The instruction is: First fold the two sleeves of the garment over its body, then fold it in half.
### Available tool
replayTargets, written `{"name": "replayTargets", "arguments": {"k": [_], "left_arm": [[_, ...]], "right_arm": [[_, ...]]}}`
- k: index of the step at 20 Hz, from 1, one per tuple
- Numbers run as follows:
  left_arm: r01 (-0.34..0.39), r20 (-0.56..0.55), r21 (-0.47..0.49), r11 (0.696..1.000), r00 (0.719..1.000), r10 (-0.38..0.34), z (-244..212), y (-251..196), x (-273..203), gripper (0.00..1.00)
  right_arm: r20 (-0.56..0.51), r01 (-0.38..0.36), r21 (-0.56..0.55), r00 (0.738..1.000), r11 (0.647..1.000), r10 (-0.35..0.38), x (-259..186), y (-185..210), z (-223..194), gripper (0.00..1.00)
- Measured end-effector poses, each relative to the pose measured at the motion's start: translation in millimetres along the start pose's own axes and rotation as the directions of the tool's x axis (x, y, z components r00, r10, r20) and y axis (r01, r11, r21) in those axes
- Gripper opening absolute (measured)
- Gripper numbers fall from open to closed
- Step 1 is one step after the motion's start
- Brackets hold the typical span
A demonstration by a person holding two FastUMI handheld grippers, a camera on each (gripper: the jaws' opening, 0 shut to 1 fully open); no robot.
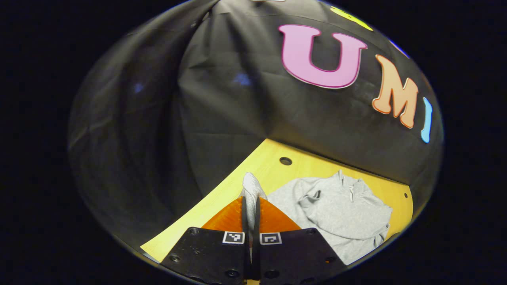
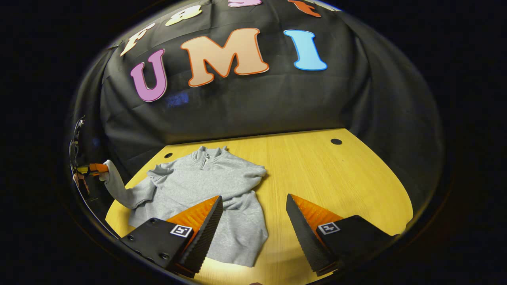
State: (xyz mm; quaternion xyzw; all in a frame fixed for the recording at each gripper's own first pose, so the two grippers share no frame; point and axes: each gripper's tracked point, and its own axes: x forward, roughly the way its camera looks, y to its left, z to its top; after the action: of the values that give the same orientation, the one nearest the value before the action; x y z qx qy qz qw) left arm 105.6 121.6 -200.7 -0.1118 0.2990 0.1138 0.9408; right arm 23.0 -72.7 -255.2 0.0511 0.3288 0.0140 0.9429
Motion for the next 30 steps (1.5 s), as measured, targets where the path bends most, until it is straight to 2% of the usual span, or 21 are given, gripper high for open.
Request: {"name": "replayTargets", "arguments": {"k": [4,8,9,12,18,22,23,26,28,30], "left_arm": [[0.097,0.022,0.041,0.994,0.995,-0.098,23,-64,10,0.0],[0.198,0.037,0.095,0.976,0.979,-0.202,33,-138,11,0.0],[0.223,0.038,0.108,0.969,0.973,-0.228,32,-155,9,0.0],[0.293,0.038,0.158,0.943,0.953,-0.302,31,-209,6,0.0],[0.421,-0.023,0.221,0.88,0.904,-0.427,6,-296,-5,0.0],[0.492,-0.079,0.223,0.842,0.87,-0.487,-18,-343,-14,0.0],[0.507,-0.091,0.223,0.833,0.861,-0.5,-23,-353,-16,0.0],[0.552,-0.133,0.219,0.804,0.834,-0.536,-47,-383,-21,0.0],[0.567,-0.16,0.221,0.794,0.824,-0.544,-64,-399,-22,0.0],[0.564,-0.183,0.231,0.793,0.825,-0.534,-81,-409,-19,0.0]], "right_arm": [[0.004,0.044,0.025,0.999,0.999,-0.044,-15,-29,-6,0.99],[0.005,0.089,0.04,0.996,0.995,-0.09,-35,-58,-12,0.99],[0.004,0.102,0.045,0.995,0.994,-0.102,-39,-65,-14,0.96],[0.01,0.138,0.067,0.99,0.988,-0.139,-52,-88,-17,0.99],[0.002,0.188,0.091,0.982,0.978,-0.189,-74,-115,-28,0.96],[-0.012,0.213,0.092,0.977,0.973,-0.213,-87,-131,-38,0.96],[-0.015,0.22,0.094,0.976,0.971,-0.219,-89,-134,-40,0.99],[-0.02,0.251,0.094,0.968,0.963,-0.25,-101,-146,-44,0.96],[-0.026,0.267,0.097,0.964,0.959,-0.266,-105,-151,-47,0.96],[-0.032,0.282,0.103,0.959,0.954,-0.28,-111,-158,-51,0.96]]}}
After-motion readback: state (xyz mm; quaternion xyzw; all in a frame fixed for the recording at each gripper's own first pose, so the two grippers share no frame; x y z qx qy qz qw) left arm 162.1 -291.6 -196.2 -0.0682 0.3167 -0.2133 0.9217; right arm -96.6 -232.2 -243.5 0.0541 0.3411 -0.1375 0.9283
